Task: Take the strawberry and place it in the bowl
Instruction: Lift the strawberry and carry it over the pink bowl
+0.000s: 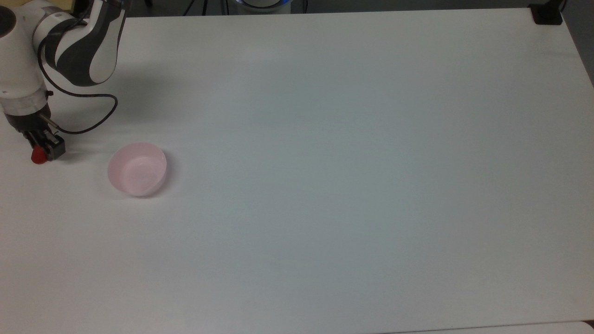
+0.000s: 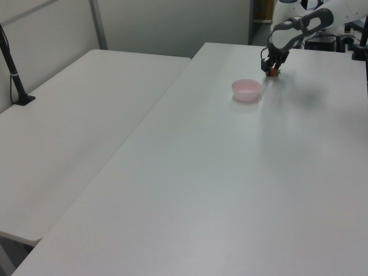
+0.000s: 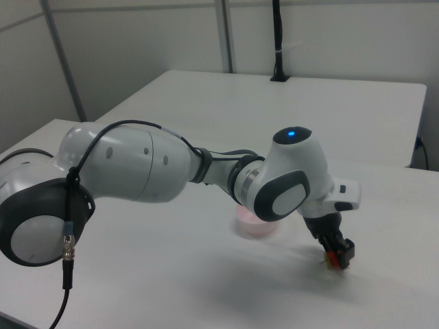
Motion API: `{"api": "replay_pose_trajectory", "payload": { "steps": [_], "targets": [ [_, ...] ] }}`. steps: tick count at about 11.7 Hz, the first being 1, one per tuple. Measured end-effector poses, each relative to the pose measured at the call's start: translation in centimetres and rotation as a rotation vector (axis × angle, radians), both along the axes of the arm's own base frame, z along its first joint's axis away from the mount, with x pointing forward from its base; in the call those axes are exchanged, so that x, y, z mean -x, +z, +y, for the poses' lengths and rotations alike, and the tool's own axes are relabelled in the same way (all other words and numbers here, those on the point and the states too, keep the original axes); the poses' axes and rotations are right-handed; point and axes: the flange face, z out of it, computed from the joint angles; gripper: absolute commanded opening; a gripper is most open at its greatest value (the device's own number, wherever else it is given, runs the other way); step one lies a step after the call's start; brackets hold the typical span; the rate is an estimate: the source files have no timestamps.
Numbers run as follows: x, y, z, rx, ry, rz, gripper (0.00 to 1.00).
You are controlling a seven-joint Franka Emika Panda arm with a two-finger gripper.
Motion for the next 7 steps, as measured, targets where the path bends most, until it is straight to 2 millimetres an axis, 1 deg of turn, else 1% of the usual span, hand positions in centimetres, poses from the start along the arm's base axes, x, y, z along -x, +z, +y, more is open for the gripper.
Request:
{"api": "replay_pose_trajectory", "payload": {
  "steps": [2,3,4,5,6,7],
  "targets": [
    [-0.3,0.2,0.3,-0.001,0.006,-0.004,0.27],
    [-0.7,0.5,1.2,-0.011,0.021,0.007,0.28],
    [-1.3,1.3,2.9,-0.038,0.043,0.044,0.28],
    [-2.1,3.0,5.4,-0.064,0.077,0.077,0.28],
    [-3.0,5.2,8.5,-0.084,0.116,0.094,0.30],
    [-3.9,7.1,11.6,-0.091,0.154,0.095,0.33]
  ]
}}
